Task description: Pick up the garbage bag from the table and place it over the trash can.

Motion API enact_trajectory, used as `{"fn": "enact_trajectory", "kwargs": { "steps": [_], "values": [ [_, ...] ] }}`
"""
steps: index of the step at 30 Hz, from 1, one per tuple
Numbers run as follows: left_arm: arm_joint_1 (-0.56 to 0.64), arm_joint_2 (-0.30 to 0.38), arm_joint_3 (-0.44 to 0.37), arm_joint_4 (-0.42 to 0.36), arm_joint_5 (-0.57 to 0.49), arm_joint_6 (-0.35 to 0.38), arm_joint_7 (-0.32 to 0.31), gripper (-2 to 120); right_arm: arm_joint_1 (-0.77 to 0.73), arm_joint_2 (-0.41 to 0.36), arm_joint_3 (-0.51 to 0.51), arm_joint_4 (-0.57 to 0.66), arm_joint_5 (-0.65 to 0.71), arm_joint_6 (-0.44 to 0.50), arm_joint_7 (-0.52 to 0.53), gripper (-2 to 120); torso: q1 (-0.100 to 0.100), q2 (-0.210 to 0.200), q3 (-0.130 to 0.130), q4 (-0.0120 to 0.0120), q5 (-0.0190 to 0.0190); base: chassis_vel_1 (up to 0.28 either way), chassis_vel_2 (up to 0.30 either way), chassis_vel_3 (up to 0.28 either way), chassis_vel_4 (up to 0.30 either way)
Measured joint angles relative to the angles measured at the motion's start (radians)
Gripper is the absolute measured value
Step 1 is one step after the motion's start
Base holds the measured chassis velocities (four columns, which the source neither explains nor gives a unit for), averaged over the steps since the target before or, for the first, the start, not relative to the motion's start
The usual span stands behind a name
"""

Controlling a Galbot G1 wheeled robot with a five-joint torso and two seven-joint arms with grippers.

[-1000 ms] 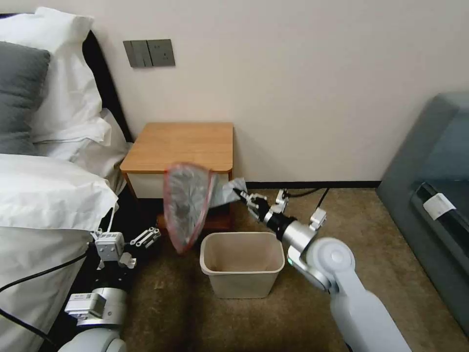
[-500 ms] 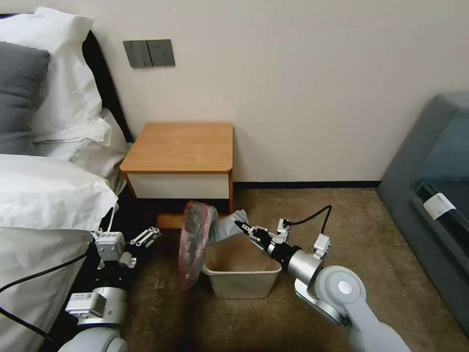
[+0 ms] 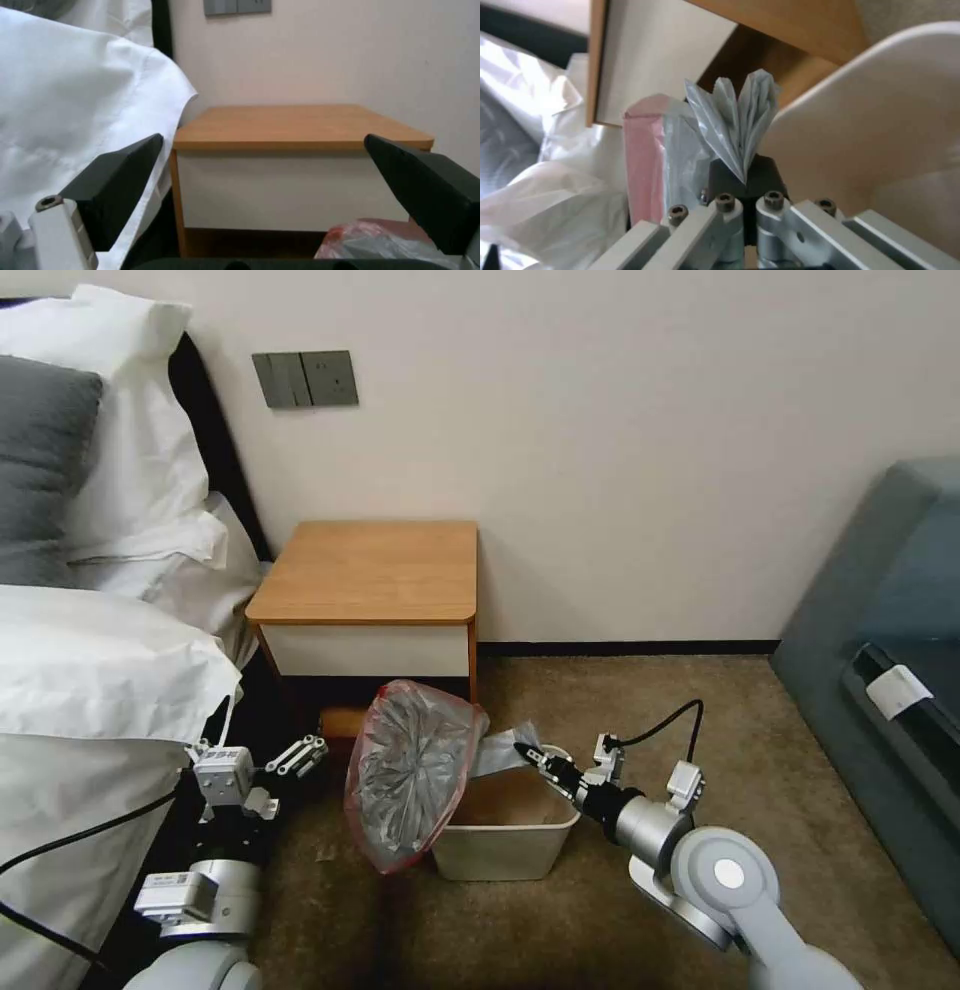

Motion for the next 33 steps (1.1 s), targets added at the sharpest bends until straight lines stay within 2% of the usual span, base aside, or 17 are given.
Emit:
{"fn": "enact_trajectory", "kwargs": {
  "steps": [13,25,27,30,31,33],
  "values": [
    [-0.007,0.002,0.000,0.019,-0.003,-0.010,-0.005,100,0.016,0.028,-0.026,-0.037,-0.025,-0.004,0.140,0,0.000,0.000,0.000,0.0000,0.0000,0.000,0.000,0.000,0.000],
    [-0.015,0.005,-0.001,0.027,-0.006,-0.011,-0.007,100,0.032,0.042,-0.017,-0.056,-0.039,-0.014,0.195,0,0.000,0.000,0.000,0.0000,-0.0001,0.000,0.000,0.000,0.000],
    [-0.015,0.005,0.000,0.027,-0.006,-0.011,-0.007,100,0.031,0.042,-0.016,-0.054,-0.041,-0.018,0.199,4,0.000,0.000,0.000,0.0000,0.0000,0.000,0.000,0.000,0.000],
    [-0.015,0.004,0.000,0.027,-0.006,-0.012,-0.007,100,0.030,0.037,-0.014,-0.045,-0.044,-0.021,0.206,19,0.000,0.000,0.000,0.0000,-0.0001,0.000,0.000,0.000,0.000],
    [-0.015,0.004,0.000,0.027,-0.006,-0.012,-0.007,100,0.030,0.037,-0.014,-0.045,-0.044,-0.021,0.206,19,0.000,0.000,0.000,0.0000,-0.0001,0.000,0.000,0.000,0.000],
    [-0.014,0.004,-0.001,0.027,-0.006,-0.012,-0.007,100,0.030,0.034,-0.013,-0.034,-0.044,-0.022,0.214,28,0.000,0.000,0.000,0.0000,0.0000,0.000,0.000,0.000,0.000]
  ]
}}
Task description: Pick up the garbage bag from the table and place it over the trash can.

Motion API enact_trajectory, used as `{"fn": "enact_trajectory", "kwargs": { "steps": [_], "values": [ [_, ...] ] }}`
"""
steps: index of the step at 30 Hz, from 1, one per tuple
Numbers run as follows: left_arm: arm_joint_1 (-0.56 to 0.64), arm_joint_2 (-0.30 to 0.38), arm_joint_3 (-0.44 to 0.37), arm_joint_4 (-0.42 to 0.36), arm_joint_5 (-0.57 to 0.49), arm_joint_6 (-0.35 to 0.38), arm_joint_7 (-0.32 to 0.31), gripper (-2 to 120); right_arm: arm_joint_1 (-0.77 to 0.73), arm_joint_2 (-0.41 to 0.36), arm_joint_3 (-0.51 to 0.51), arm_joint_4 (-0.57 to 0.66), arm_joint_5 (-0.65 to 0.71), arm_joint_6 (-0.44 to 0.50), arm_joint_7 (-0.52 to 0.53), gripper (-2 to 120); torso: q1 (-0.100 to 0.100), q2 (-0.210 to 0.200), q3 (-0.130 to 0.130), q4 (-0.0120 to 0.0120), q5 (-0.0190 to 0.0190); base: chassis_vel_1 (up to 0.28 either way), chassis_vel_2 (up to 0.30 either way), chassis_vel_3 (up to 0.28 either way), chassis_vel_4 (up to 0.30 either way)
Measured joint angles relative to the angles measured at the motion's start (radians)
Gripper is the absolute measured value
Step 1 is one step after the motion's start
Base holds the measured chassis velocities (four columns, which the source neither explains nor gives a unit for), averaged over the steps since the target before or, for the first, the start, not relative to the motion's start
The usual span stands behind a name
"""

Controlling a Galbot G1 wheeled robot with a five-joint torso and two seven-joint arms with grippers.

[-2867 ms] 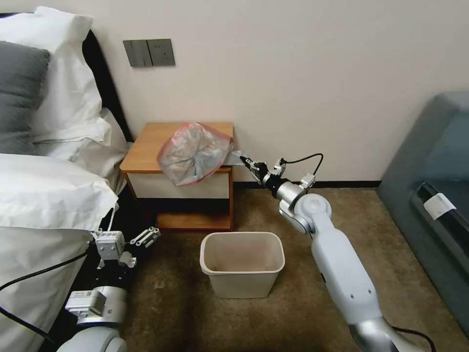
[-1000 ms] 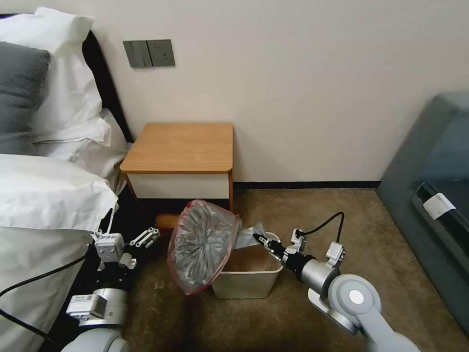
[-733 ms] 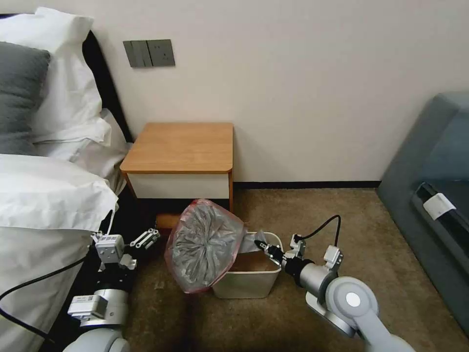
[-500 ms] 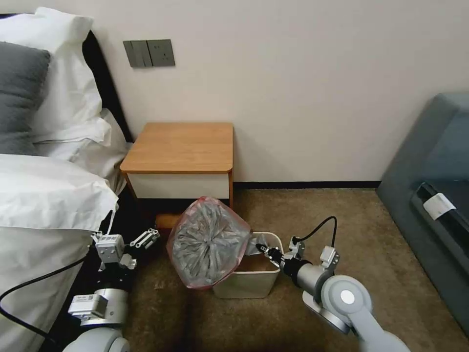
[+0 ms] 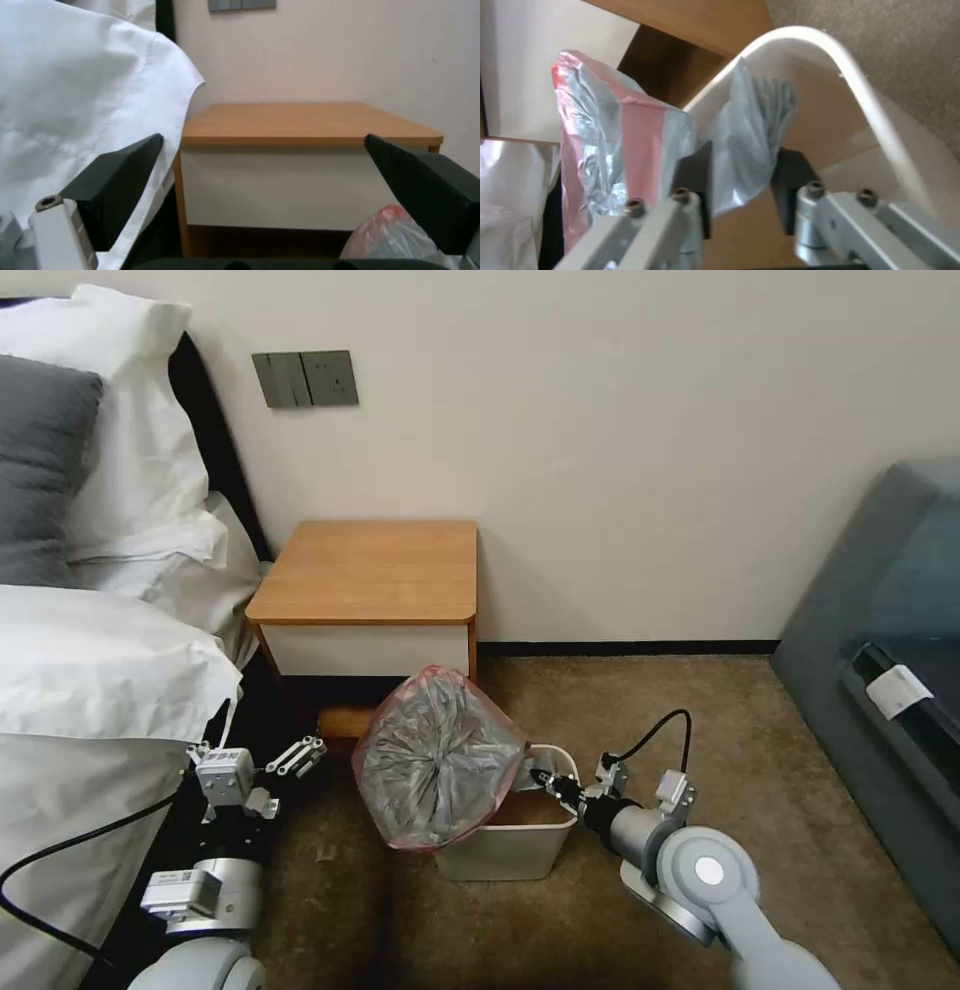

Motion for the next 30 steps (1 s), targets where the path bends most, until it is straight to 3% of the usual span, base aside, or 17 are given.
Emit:
{"fn": "enact_trajectory", "kwargs": {
  "steps": [18,21,30],
  "values": [
    [0.010,-0.008,-0.004,-0.003,0.000,-0.017,0.000,100,-0.036,-0.001,0.047,0.125,0.053,-0.001,0.075,93,0.000,0.000,0.000,0.0000,0.0000,0.000,0.000,0.000,0.000],
    [0.011,-0.007,-0.004,-0.003,0.000,-0.017,0.000,100,-0.039,0.001,0.065,0.157,0.074,-0.002,0.101,100,0.000,0.000,0.000,0.0000,0.0000,0.000,0.000,0.000,0.000],
    [0.010,-0.001,-0.003,-0.004,-0.001,-0.017,0.001,100,-0.057,-0.005,0.107,0.284,0.103,0.000,0.142,100,0.000,0.000,0.000,0.0000,0.0000,0.000,0.000,0.000,0.000]
  ]
}}
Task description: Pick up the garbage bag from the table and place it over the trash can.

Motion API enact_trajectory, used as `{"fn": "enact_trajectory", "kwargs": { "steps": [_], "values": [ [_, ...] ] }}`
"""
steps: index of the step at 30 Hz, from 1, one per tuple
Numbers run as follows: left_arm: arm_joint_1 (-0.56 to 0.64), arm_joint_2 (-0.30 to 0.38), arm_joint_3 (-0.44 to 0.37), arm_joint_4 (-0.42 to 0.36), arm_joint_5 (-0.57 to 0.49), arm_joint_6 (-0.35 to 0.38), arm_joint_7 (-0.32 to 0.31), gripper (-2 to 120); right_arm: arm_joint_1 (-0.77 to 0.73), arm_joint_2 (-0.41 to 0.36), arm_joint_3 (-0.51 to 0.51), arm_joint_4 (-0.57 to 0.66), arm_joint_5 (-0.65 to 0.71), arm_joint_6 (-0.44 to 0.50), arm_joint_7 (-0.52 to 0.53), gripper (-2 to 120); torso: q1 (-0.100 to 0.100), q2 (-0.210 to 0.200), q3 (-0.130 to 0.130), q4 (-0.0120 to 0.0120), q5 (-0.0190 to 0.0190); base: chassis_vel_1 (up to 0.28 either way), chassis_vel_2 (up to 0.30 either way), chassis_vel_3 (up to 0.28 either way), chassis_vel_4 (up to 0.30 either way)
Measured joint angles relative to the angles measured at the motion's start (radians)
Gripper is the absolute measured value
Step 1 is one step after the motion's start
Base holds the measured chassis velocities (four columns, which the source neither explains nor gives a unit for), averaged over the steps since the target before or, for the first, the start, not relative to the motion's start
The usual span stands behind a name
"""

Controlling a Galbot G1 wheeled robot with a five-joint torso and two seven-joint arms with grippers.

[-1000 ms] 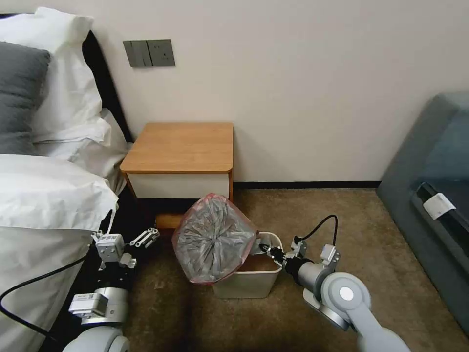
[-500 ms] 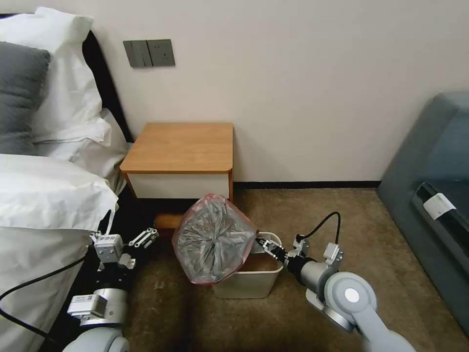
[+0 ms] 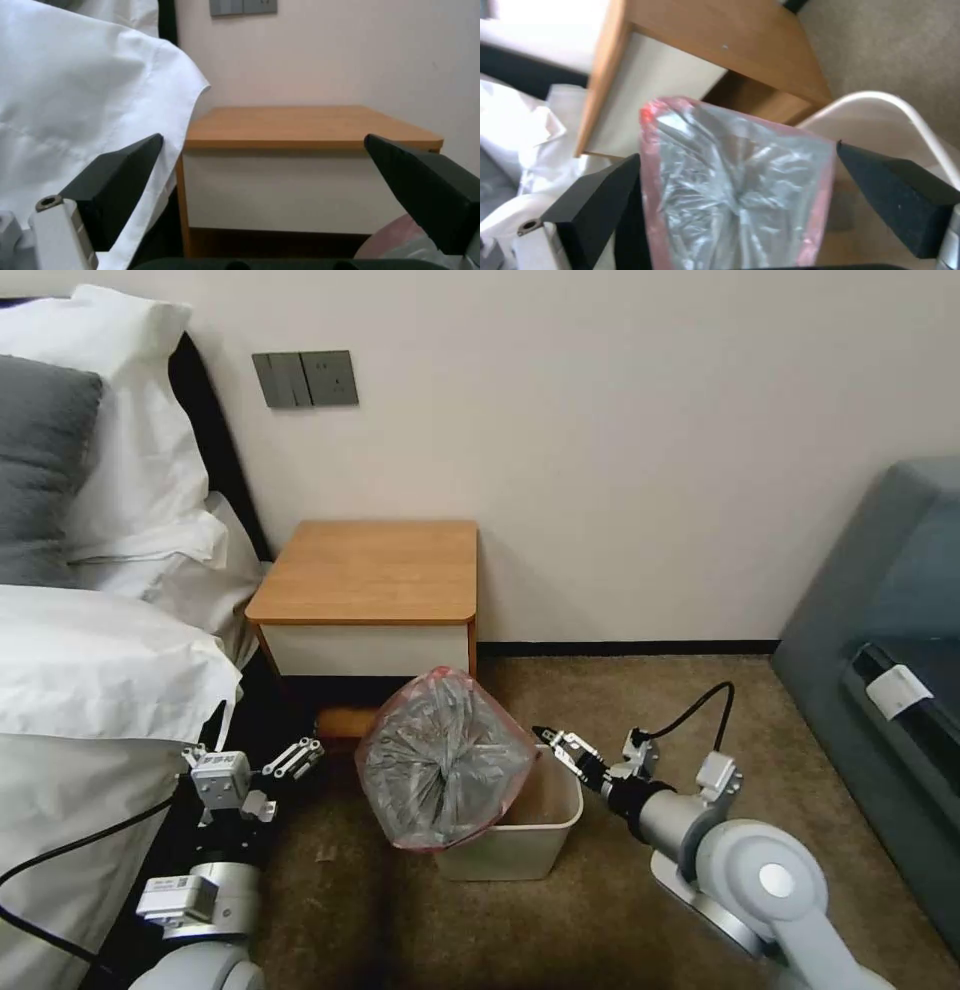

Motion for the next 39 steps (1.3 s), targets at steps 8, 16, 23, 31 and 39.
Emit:
{"fn": "enact_trajectory", "kwargs": {
  "steps": [8,16,23,31,39],
  "values": [
    [0.000,0.012,0.014,-0.004,-0.001,0.029,0.008,100,-0.001,0.004,0.002,0.061,-0.002,0.002,0.021,100,0.000,0.000,0.000,0.0001,-0.0001,0.000,0.000,0.000,0.000],
    [-0.020,0.051,0.050,-0.012,-0.009,0.103,0.015,100,-0.009,0.011,0.002,0.066,-0.023,0.002,0.024,100,0.000,0.000,0.000,0.0001,0.0000,0.000,0.000,0.000,0.000],
    [-0.066,0.098,0.165,0.015,-0.001,0.155,0.000,100,-0.026,0.016,0.013,0.071,-0.044,0.003,0.018,100,0.000,0.000,0.000,0.0000,0.0000,0.000,0.000,0.000,0.000],
    [-0.117,0.115,0.264,0.052,-0.001,0.249,-0.066,100,-0.046,0.017,0.024,0.082,-0.060,0.007,0.016,100,0.000,0.000,0.000,0.0000,0.0000,0.000,0.000,0.000,0.000],
    [-0.191,0.114,0.352,0.119,-0.030,0.357,-0.171,100,-0.069,0.034,0.021,0.078,-0.104,0.013,0.004,100,0.000,0.000,0.000,0.0000,0.0000,0.000,0.000,0.000,0.000]
  ]
}}
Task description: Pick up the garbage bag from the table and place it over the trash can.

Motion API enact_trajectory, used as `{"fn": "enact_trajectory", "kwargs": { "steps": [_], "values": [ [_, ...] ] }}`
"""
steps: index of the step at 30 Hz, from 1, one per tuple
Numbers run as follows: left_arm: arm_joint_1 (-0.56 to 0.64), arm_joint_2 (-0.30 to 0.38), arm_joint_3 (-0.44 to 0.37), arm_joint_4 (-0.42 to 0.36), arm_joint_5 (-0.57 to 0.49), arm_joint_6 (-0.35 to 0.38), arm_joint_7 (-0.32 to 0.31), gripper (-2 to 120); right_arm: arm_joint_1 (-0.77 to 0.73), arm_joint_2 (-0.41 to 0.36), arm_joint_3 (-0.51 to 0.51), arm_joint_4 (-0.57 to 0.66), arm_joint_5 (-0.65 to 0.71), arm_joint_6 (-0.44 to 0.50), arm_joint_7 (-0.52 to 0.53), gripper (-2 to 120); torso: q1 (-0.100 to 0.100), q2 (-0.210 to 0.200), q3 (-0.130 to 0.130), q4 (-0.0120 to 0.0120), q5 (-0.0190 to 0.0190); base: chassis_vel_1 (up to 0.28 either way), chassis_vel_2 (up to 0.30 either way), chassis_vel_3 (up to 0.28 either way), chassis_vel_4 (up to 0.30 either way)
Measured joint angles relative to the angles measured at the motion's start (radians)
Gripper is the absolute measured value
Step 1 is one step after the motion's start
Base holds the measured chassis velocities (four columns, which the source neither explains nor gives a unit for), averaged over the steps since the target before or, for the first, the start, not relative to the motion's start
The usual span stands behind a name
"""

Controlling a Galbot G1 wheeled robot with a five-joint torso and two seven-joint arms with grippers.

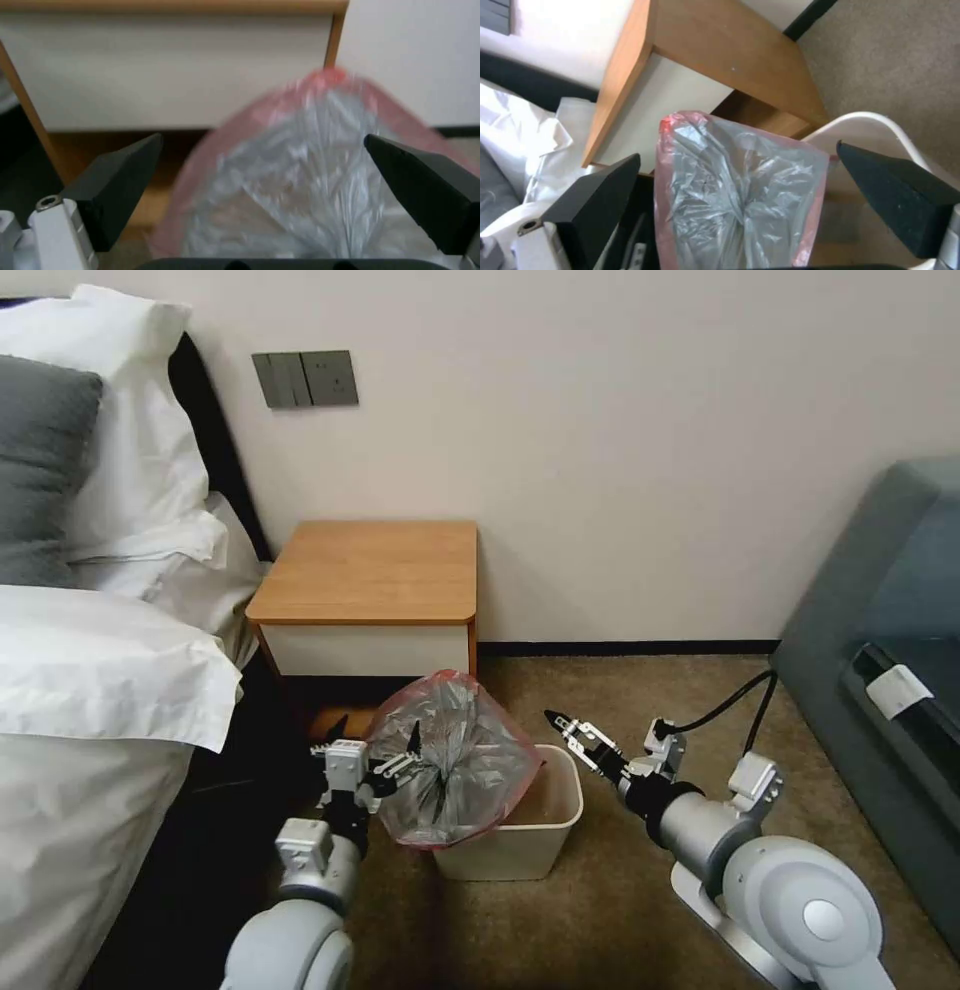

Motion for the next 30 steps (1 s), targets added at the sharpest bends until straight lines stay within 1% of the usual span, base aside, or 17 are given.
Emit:
{"fn": "enact_trajectory", "kwargs": {
  "steps": [2,5,6,10,11,15,21,30],
  "values": [
    [-0.009,0.001,0.010,0.012,-0.004,0.012,-0.009,100,-0.004,0.003,-0.001,-0.004,-0.009,0.001,-0.005,100,0.000,0.000,0.000,0.0000,0.0000,0.000,0.000,0.000,0.000],
    [-0.038,0.001,0.032,0.065,-0.008,0.023,-0.020,100,-0.021,0.014,-0.004,-0.019,-0.043,0.005,-0.023,100,0.000,0.000,0.000,0.0000,0.0000,0.000,0.000,0.000,0.000],
    [-0.038,0.001,0.032,0.065,-0.008,0.023,-0.020,100,-0.021,0.014,-0.004,-0.019,-0.043,0.005,-0.023,100,0.000,0.000,0.000,0.0000,0.0000,0.000,0.000,0.000,0.000],
    [-0.063,-0.003,0.042,0.118,-0.016,0.025,-0.021,100,-0.029,0.023,-0.006,-0.030,-0.052,0.008,-0.029,100,0.000,0.000,0.000,0.0000,-0.0001,0.000,0.000,0.000,0.000],
    [-0.063,-0.003,0.042,0.118,-0.016,0.025,-0.021,100,-0.029,0.023,-0.006,-0.030,-0.052,0.008,-0.029,100,0.000,0.000,0.000,0.0000,-0.0001,0.000,0.000,0.000,0.000],
    [-0.075,-0.010,0.046,0.158,-0.028,0.030,-0.014,100,-0.027,0.028,-0.007,-0.042,-0.054,0.010,-0.029,100,0.000,0.000,0.000,0.0000,-0.0001,0.000,0.000,0.000,0.000],
    [-0.080,-0.016,0.054,0.181,-0.043,0.039,-0.015,100,-0.014,0.024,-0.010,-0.051,-0.054,0.010,-0.028,100,0.000,0.000,0.000,0.0001,0.0000,0.000,0.000,0.000,0.000],
    [-0.073,-0.021,0.056,0.184,-0.073,0.059,-0.063,100,0.005,0.019,-0.012,-0.076,-0.054,0.010,-0.027,100,0.000,0.000,0.000,0.0001,-0.0001,0.000,0.000,0.000,0.000]
  ]
}}
